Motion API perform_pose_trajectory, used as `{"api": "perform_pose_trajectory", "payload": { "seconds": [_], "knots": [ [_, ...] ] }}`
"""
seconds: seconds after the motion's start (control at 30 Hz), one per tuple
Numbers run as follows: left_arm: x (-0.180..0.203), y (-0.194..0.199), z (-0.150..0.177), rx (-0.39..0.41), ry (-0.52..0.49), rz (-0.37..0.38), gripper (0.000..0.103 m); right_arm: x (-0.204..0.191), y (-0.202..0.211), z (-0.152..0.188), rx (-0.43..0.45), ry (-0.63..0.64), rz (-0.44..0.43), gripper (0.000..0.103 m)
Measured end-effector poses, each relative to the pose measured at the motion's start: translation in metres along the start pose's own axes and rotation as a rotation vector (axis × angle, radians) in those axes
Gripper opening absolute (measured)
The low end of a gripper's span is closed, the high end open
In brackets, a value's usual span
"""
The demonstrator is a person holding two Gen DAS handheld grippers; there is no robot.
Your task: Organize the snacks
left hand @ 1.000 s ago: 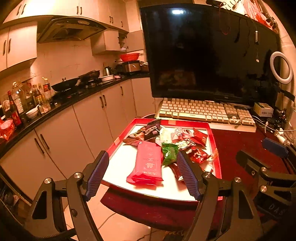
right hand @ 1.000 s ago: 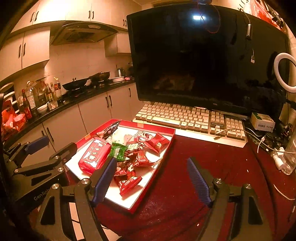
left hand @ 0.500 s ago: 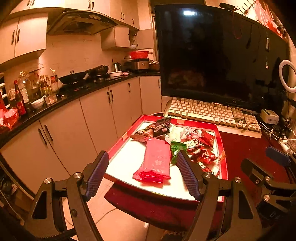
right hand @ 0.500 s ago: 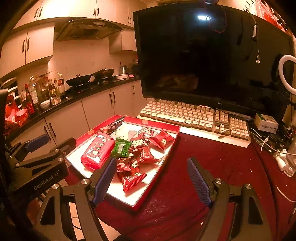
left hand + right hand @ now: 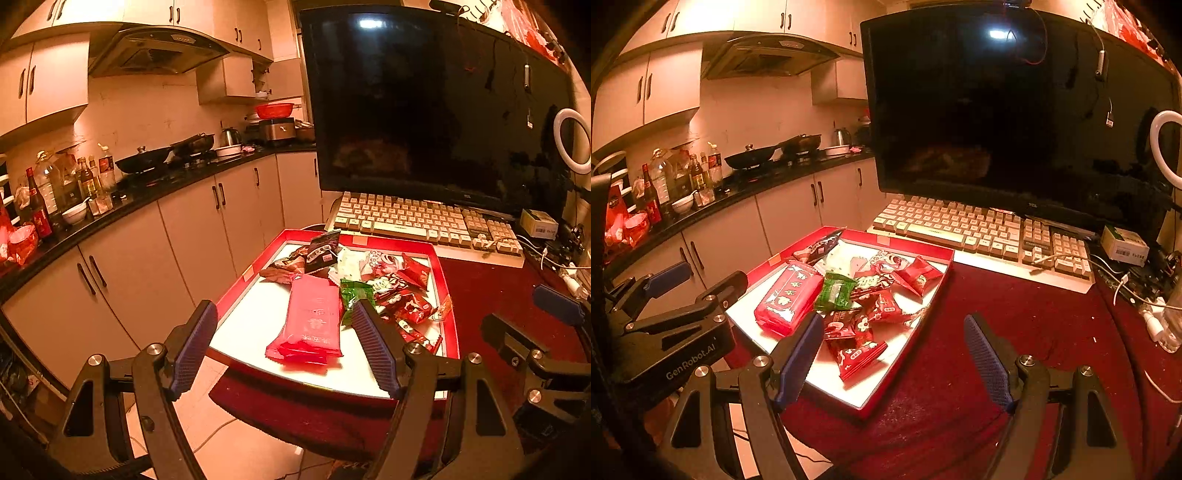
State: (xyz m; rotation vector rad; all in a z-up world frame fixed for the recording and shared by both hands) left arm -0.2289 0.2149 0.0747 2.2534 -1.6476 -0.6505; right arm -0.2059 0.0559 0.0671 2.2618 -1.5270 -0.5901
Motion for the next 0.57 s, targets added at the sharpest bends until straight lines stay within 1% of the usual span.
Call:
{"api": "perform_pose_trajectory", "payload": {
  "seconds": [0.17, 0.4, 0.57],
  "knots": [
    [-0.0009, -0.0007, -0.0004, -0.003, 0.011, 0.031, 0.076, 0.0000, -0.0003, 0.0000, -0.004, -0.002, 0.000, 0.080],
    [0.0018, -0.0025, 0.0001, -0.011, 0.004, 0.044, 0.076, -0.0014, 0.0007, 0.0013, -0.005, -0.001, -0.003, 0.080],
    [0.0044, -0.0012, -0.0002, 0.000, 0.003, 0.062, 0.076, -0.0008, 0.0003, 0.0014, -0.003, -0.003, -0.004, 0.080]
  ]
}}
Point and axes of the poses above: each gripper's, at about its wrist camera, not at the fingertips, and y roughly against the way its jaws point, x to its right, z to its underside, the point moved 2 cm from there along -y, roughly the way its jaws point, and after that the axes turned 7 degrees about -y, right-handed, at the moved point
